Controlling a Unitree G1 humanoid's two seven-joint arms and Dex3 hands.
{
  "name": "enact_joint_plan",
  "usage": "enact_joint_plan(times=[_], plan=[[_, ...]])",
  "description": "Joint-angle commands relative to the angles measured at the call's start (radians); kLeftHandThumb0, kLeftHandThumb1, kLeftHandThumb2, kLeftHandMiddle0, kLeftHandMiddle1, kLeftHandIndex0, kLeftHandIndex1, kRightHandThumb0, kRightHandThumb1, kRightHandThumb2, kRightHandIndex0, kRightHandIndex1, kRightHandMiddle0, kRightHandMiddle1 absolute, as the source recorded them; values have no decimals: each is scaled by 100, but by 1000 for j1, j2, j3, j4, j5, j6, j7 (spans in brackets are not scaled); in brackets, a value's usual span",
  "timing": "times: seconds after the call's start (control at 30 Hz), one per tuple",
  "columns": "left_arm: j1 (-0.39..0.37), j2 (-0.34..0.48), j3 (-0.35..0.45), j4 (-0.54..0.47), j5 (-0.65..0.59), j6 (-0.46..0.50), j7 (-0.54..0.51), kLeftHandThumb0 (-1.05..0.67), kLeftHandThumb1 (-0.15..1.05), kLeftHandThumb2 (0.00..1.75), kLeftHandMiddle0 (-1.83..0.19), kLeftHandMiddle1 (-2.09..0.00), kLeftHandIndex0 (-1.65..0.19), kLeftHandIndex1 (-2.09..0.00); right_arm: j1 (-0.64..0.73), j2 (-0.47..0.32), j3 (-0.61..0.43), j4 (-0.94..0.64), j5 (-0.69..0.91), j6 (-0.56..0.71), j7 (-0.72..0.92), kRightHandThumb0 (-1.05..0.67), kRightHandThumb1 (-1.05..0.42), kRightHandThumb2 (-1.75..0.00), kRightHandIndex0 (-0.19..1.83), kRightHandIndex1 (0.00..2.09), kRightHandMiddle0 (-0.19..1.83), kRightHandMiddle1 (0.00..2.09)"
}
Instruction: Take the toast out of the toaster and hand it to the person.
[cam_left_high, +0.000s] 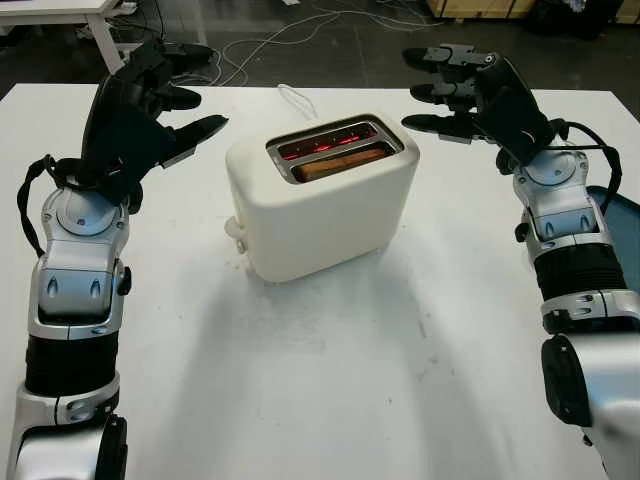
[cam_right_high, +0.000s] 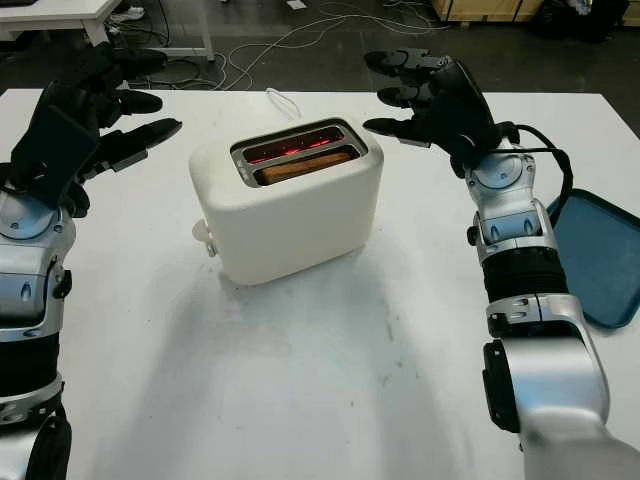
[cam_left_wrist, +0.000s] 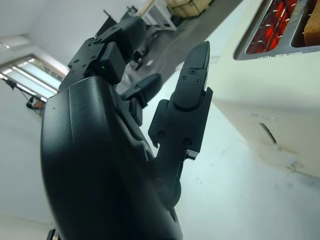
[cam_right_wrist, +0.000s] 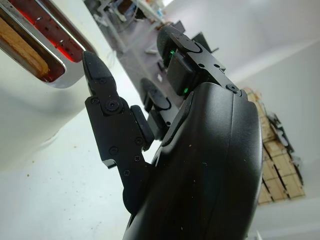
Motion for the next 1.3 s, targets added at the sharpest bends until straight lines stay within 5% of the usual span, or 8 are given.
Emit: enact_joint_plan(times=[0.0,1.27], plan=[[-3,0,5,-10,0,14,9,-29,91,1,-32,-102,-38,-65,1,-5,-2,-10,3,-19,-7,-34,-79,0,74,5,66,1],[2,-19,19,24,-5,-60,53,-22,91,1,-30,-95,-38,-55,3,-10,4,-13,0,-18,-11,-33,-79,0,75,3,66,0]])
